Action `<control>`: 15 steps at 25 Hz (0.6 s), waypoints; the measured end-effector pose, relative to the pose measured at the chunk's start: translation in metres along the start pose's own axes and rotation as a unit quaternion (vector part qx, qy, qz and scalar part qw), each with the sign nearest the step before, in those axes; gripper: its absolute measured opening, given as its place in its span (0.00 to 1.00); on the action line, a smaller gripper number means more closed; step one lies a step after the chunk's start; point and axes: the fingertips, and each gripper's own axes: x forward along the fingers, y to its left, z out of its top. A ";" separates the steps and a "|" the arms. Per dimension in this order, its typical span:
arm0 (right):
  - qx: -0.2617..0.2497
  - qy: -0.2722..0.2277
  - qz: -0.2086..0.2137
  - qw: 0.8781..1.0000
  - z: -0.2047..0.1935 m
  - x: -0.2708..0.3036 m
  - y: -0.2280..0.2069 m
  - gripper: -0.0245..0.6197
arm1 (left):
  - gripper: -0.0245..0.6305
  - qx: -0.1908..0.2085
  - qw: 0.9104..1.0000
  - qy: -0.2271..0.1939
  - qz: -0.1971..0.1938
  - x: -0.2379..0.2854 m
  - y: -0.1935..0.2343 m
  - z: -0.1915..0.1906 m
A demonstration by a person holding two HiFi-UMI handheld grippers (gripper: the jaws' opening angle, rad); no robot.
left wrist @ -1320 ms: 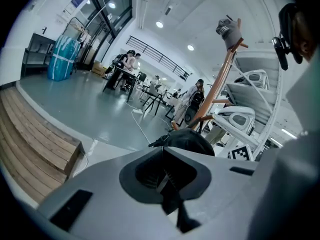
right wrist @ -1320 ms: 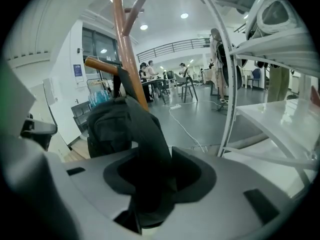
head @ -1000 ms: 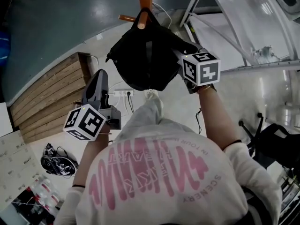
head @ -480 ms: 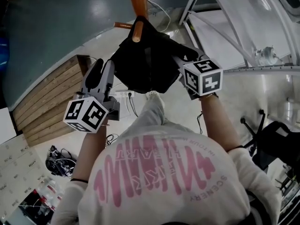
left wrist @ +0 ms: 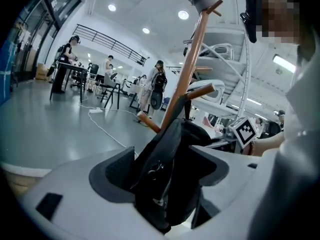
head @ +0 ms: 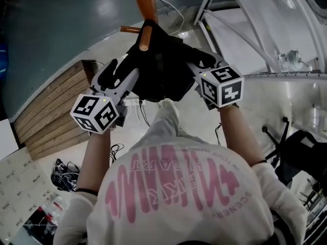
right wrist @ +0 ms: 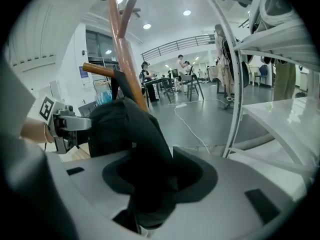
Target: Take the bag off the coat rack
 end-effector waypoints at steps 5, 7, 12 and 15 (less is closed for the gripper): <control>0.003 -0.004 0.003 1.000 -0.001 -0.001 -0.002 0.31 | 0.52 0.041 0.999 0.022 -0.015 0.013 -0.002 -0.006; 0.005 -0.007 0.004 1.000 0.000 0.000 -0.001 0.31 | 0.52 0.061 0.997 0.036 -0.021 0.017 -0.002 -0.012; 0.005 -0.013 0.001 1.000 0.001 0.000 -0.001 0.31 | 0.52 0.064 0.997 0.030 -0.008 0.028 -0.002 -0.018; 0.009 -0.022 -0.002 1.000 0.001 0.000 -0.001 0.31 | 0.52 0.058 0.998 0.017 -0.001 0.029 0.000 -0.017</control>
